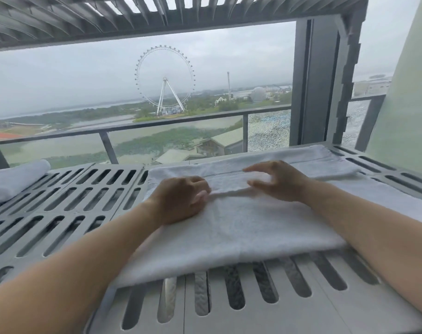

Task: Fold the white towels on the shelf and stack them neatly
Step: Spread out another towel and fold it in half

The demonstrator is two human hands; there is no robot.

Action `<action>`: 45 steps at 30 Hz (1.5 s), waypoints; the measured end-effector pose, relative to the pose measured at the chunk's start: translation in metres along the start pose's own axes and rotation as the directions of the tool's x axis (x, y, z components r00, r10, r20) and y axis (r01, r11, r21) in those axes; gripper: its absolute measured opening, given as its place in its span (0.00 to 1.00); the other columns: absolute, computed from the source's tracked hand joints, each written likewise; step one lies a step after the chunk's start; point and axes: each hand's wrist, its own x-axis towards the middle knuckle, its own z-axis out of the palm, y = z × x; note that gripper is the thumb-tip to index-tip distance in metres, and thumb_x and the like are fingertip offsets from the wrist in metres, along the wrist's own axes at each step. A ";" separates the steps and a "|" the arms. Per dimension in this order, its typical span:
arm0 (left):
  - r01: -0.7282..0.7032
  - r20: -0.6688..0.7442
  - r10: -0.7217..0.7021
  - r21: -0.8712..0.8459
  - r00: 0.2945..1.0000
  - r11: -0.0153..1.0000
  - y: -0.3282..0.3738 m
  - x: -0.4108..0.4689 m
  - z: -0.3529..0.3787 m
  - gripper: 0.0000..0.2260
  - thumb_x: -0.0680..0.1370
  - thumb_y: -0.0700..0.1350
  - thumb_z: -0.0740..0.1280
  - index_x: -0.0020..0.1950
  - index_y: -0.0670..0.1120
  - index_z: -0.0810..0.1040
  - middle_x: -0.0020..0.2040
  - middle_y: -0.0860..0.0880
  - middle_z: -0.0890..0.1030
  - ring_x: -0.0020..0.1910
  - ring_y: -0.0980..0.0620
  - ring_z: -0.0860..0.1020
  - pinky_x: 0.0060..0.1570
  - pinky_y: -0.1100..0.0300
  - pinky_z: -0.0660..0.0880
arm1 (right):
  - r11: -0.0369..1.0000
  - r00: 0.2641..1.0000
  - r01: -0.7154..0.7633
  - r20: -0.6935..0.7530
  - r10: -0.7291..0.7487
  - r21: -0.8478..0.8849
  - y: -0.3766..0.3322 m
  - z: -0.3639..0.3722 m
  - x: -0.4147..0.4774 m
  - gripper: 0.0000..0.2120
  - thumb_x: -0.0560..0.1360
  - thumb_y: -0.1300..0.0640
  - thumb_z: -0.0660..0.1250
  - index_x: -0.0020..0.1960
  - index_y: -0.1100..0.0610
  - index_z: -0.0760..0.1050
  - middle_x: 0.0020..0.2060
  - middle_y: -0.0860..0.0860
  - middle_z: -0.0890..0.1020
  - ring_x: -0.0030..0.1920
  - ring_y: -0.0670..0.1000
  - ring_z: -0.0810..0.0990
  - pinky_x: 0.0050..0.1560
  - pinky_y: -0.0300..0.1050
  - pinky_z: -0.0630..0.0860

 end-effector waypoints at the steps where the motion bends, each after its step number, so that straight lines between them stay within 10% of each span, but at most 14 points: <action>1: 0.122 0.136 -0.119 -0.019 0.984 0.992 0.000 -0.001 0.000 0.21 0.78 0.61 0.53 0.69 0.57 0.65 0.72 0.51 0.66 0.69 0.47 0.68 0.61 0.44 0.71 | 0.996 0.992 -0.085 0.088 0.085 -0.006 0.005 -0.001 -0.001 0.22 0.75 0.41 0.59 0.67 0.45 0.68 0.68 0.46 0.71 0.68 0.48 0.67 0.66 0.44 0.62; 4: 0.400 0.438 -0.356 -0.011 0.825 0.916 0.002 -0.006 -0.003 0.34 0.67 0.75 0.38 0.72 0.67 0.45 0.77 0.55 0.47 0.76 0.49 0.48 0.70 0.35 0.49 | 0.954 0.926 -0.096 0.327 0.190 -0.283 0.022 -0.006 -0.011 0.26 0.77 0.35 0.43 0.73 0.40 0.51 0.75 0.43 0.53 0.75 0.45 0.50 0.73 0.51 0.47; 7: 0.433 0.455 -0.395 0.022 0.798 0.901 0.009 -0.012 -0.011 0.38 0.64 0.76 0.36 0.73 0.66 0.43 0.78 0.52 0.47 0.76 0.46 0.48 0.70 0.37 0.51 | 0.923 0.923 -0.156 0.282 0.263 -0.351 0.033 -0.014 -0.026 0.28 0.76 0.34 0.40 0.74 0.41 0.47 0.76 0.46 0.50 0.75 0.48 0.47 0.74 0.55 0.47; 15: 0.550 0.402 -0.606 0.258 0.686 0.794 0.087 -0.025 -0.035 0.31 0.77 0.66 0.43 0.74 0.51 0.55 0.75 0.46 0.60 0.70 0.41 0.64 0.65 0.31 0.53 | 0.999 0.986 -0.033 0.165 0.037 -0.026 -0.002 -0.028 -0.082 0.20 0.80 0.49 0.52 0.59 0.60 0.75 0.62 0.53 0.76 0.67 0.52 0.69 0.63 0.42 0.63; 22: 0.386 0.137 -0.379 -0.028 0.915 0.922 0.165 -0.044 -0.050 0.14 0.78 0.56 0.56 0.58 0.56 0.76 0.59 0.51 0.78 0.56 0.50 0.76 0.56 0.52 0.72 | 0.982 0.973 0.182 0.133 -0.187 0.048 -0.024 -0.038 -0.125 0.17 0.74 0.44 0.65 0.57 0.52 0.78 0.60 0.47 0.78 0.60 0.45 0.75 0.61 0.37 0.67; 29: 0.323 0.158 -0.287 -0.306 0.945 0.895 0.156 -0.081 -0.050 0.16 0.75 0.55 0.67 0.62 0.55 0.77 0.65 0.57 0.75 0.63 0.60 0.72 0.62 0.70 0.62 | 0.983 0.983 0.154 0.082 -0.163 0.100 -0.015 -0.053 -0.158 0.18 0.68 0.43 0.71 0.54 0.50 0.80 0.59 0.45 0.79 0.58 0.40 0.76 0.56 0.22 0.61; 38: 0.305 0.136 -0.287 -0.132 0.948 0.943 0.156 -0.082 -0.059 0.24 0.70 0.33 0.59 0.61 0.52 0.78 0.61 0.53 0.78 0.60 0.53 0.75 0.61 0.57 0.71 | 0.991 0.991 0.135 0.011 -0.135 0.002 -0.004 -0.072 -0.169 0.11 0.69 0.54 0.70 0.52 0.52 0.81 0.51 0.47 0.83 0.52 0.43 0.79 0.50 0.28 0.65; 45: 0.383 0.005 -0.384 0.043 0.923 0.923 0.145 -0.065 -0.057 0.17 0.71 0.35 0.58 0.49 0.53 0.79 0.47 0.53 0.81 0.48 0.48 0.79 0.43 0.54 0.75 | 0.923 0.968 0.226 0.181 -0.176 -0.311 -0.001 -0.087 -0.150 0.10 0.69 0.62 0.61 0.45 0.54 0.79 0.43 0.52 0.83 0.46 0.53 0.79 0.43 0.43 0.73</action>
